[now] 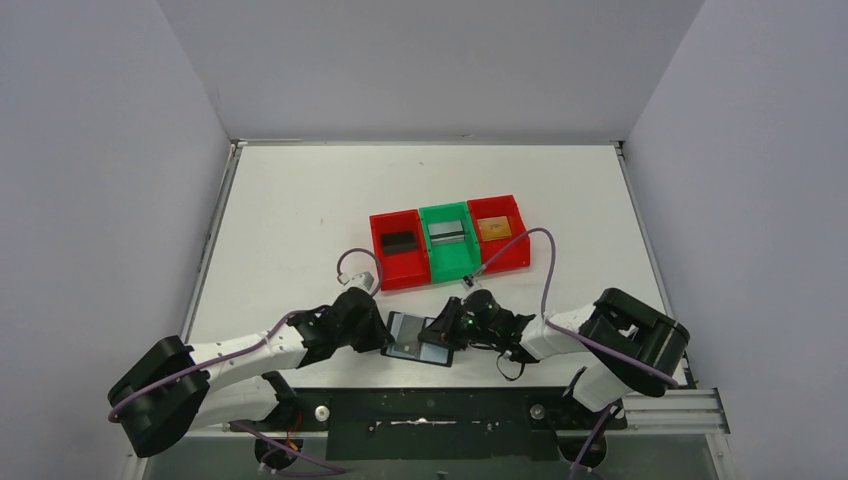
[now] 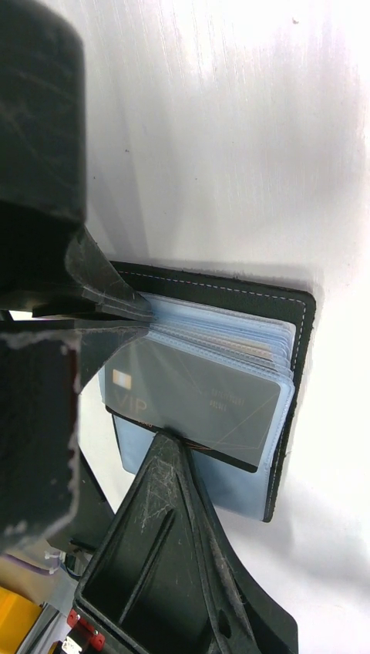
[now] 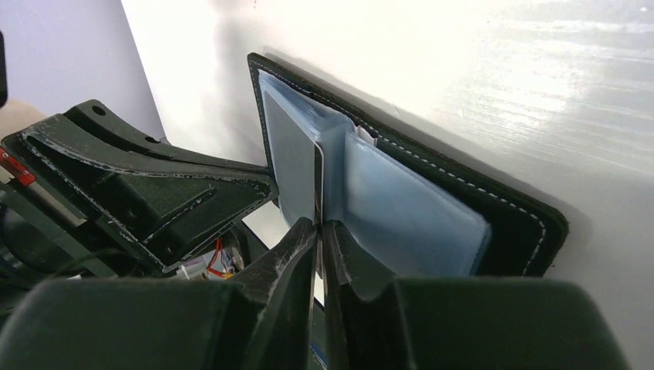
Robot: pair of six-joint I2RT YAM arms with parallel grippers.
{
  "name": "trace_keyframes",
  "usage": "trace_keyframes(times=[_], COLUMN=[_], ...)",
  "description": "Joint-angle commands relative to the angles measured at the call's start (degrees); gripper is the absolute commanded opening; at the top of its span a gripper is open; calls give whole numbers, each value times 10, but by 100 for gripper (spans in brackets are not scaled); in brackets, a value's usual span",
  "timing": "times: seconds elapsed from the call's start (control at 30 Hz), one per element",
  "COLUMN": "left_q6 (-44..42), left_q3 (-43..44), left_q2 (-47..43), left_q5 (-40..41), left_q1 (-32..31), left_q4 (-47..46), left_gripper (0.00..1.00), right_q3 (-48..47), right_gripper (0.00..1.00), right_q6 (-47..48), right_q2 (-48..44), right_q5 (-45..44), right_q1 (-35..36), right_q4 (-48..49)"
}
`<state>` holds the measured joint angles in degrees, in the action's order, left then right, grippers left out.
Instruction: Take the credit cards out of the card holder
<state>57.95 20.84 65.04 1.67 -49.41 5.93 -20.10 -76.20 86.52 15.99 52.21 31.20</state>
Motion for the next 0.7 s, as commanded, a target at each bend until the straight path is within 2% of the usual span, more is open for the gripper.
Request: trace_keyframes(times=[0.0,0.23,0.67], left_q6=[-13,-9,-1], left_q3=[-1,-2,-5], left_q2=[11,14,-6], left_q5=[26,23,40], left_q1=[0,-1,0], left_q4=[38,36,53], left_gripper=[0,0,0], right_q3=[-7,-7,29], right_gripper=[10,0,0], right_q6=[5,4,1], right_q2=[-15,-2,-56], right_q5=[9,15,-4], right_q1=[-4,-3,-10], right_q4=[46,50,2])
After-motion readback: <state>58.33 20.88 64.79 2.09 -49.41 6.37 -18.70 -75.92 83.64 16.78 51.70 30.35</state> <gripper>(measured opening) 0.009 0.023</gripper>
